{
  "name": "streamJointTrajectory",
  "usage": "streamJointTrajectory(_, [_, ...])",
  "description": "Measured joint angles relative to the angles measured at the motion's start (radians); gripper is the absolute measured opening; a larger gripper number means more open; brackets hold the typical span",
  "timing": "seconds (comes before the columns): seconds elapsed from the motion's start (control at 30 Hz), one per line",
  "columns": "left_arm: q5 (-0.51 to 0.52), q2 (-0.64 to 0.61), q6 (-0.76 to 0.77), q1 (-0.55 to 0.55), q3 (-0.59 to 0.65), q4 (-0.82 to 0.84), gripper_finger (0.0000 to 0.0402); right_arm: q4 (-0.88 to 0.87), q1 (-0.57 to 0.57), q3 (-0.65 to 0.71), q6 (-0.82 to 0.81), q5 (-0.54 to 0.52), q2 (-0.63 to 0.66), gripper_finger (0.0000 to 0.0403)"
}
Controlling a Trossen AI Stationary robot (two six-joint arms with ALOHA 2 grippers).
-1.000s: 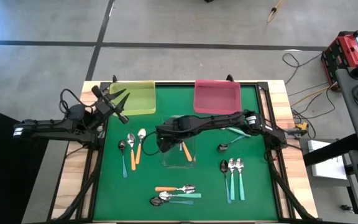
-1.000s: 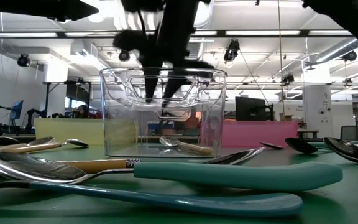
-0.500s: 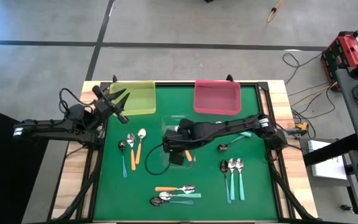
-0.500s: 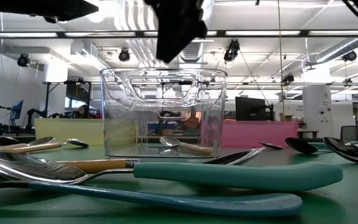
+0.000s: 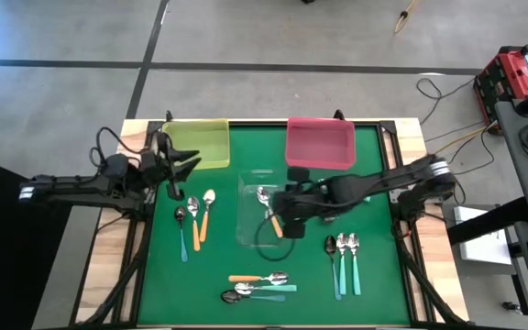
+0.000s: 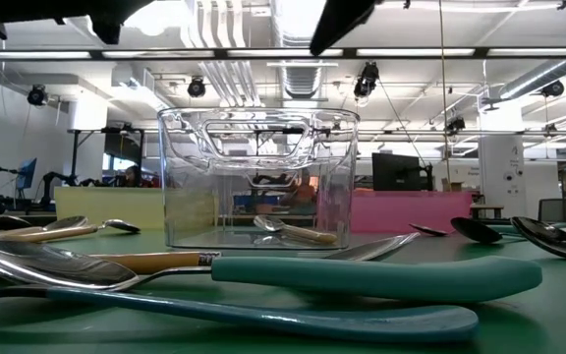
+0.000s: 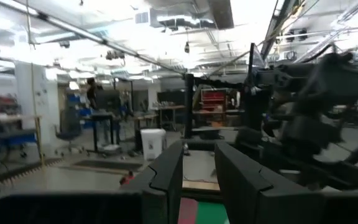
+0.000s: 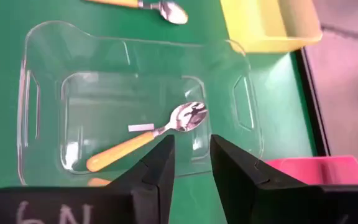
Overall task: Sort silverware by color (type)
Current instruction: Put the top right light blue spoon into the pink bin
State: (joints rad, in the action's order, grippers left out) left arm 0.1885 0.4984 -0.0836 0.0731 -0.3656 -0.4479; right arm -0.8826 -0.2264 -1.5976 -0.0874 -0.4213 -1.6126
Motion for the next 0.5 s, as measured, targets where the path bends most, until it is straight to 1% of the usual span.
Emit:
streamJointTrajectory(0.1, [-0.016, 0.031, 0.019, 0.0, 0.0, 0.009, 0.0077, 0.119, 0.014, 0.172, 0.0, 0.001, 0.122, 0.0074])
streamJointTrajectory(0.2, [-0.016, 0.068, 0.017, 0.0, 0.0, 0.013, 0.0077, 0.202, 0.039, 0.332, -0.028, -0.013, 0.233, 0.0063])
streamJointTrajectory(0.3, [-0.008, 0.107, -0.002, 0.0, 0.0, 0.01, 0.0077, 0.278, 0.06, 0.481, -0.053, -0.098, 0.328, 0.0053])
streamJointTrajectory(0.4, [0.03, 0.141, -0.037, 0.0, 0.0, -0.037, 0.0077, 0.323, 0.075, 0.616, -0.091, -0.178, 0.408, 0.0047])
streamJointTrajectory(0.5, [0.056, 0.168, -0.06, 0.0, 0.0, -0.097, 0.0077, 0.351, 0.081, 0.722, -0.206, -0.223, 0.47, 0.0041])
